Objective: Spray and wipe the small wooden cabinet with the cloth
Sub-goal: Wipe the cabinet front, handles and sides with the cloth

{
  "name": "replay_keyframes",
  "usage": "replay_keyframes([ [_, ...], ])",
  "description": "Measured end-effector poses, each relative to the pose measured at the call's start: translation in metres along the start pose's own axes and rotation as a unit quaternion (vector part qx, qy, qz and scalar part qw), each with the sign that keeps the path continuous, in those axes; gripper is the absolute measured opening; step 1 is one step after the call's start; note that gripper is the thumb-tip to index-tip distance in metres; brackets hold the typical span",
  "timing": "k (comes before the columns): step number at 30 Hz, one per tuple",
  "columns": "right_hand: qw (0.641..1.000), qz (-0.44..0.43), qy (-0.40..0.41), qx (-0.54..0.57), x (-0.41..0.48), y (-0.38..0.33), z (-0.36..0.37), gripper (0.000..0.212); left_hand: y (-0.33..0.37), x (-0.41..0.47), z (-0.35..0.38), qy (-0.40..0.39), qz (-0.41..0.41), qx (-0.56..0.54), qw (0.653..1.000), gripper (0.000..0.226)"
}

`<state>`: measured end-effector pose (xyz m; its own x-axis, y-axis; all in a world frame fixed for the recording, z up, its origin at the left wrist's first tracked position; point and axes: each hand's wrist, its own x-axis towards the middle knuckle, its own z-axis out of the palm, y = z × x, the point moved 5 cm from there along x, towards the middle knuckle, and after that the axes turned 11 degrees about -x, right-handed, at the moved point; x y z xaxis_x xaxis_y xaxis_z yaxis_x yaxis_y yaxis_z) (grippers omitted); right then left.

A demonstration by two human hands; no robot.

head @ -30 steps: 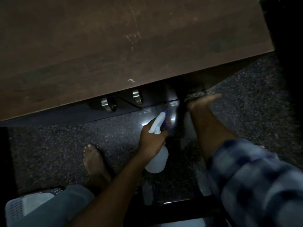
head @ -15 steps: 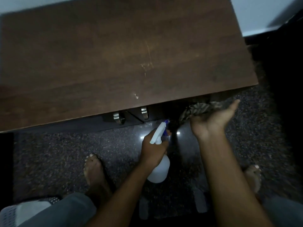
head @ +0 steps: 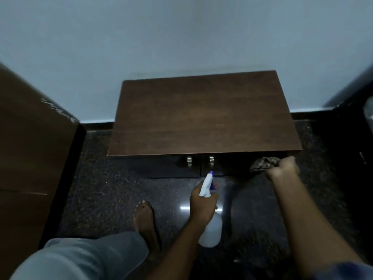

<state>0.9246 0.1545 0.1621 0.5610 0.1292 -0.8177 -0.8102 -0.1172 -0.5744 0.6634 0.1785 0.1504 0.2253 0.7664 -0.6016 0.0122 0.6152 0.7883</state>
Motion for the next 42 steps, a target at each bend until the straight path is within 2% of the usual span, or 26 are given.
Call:
replay_keyframes([
  [3,0.996,0.018,-0.082,-0.020,-0.043,0.011,0.011,0.041,0.028,-0.018,-0.008,0.016,0.013,-0.040,0.999,0.059],
  [5,0.990,0.012,-0.136,-0.043,-0.075,0.022,0.013,0.031,0.044,-0.029,-0.013,0.018,0.036,-0.064,0.997,0.069],
  [9,0.968,-0.031,-0.248,-0.029,-0.124,0.037,0.005,0.025,0.066,-0.045,-0.022,0.033,0.052,-0.073,0.995,0.054],
  [11,0.954,-0.050,-0.295,0.008,-0.135,0.040,-0.006,0.032,0.065,-0.053,-0.028,0.049,0.055,-0.067,0.995,0.050],
  [14,0.928,-0.050,-0.361,0.081,-0.153,0.045,-0.021,0.059,0.064,-0.066,-0.035,0.058,0.065,-0.072,0.994,0.053],
  [17,0.922,-0.031,-0.368,0.118,-0.168,0.054,-0.016,0.068,0.061,-0.076,-0.047,0.078,0.078,-0.067,0.992,0.064],
  [22,0.913,0.019,-0.375,0.159,-0.177,0.092,0.002,0.083,0.047,-0.072,-0.073,0.110,0.072,-0.074,0.989,0.057],
  [26,0.918,0.034,-0.382,0.103,-0.165,0.130,0.010,0.075,0.037,-0.063,-0.098,0.138,0.052,-0.097,0.984,0.040],
  [31,0.937,0.042,-0.345,0.039,-0.137,0.169,0.038,0.044,0.035,-0.050,-0.119,0.109,0.050,-0.074,0.990,0.043],
  [35,0.935,0.092,-0.337,-0.055,-0.124,0.199,0.058,0.047,0.037,-0.036,-0.131,0.114,0.053,-0.042,0.991,0.059],
  [39,0.924,0.127,-0.350,-0.085,-0.116,0.216,0.067,0.045,0.034,-0.022,-0.138,0.126,0.057,-0.038,0.990,0.058],
  [42,0.928,0.132,-0.338,-0.079,-0.109,0.220,0.062,0.050,0.033,-0.013,-0.136,0.121,0.038,-0.041,0.991,0.063],
])
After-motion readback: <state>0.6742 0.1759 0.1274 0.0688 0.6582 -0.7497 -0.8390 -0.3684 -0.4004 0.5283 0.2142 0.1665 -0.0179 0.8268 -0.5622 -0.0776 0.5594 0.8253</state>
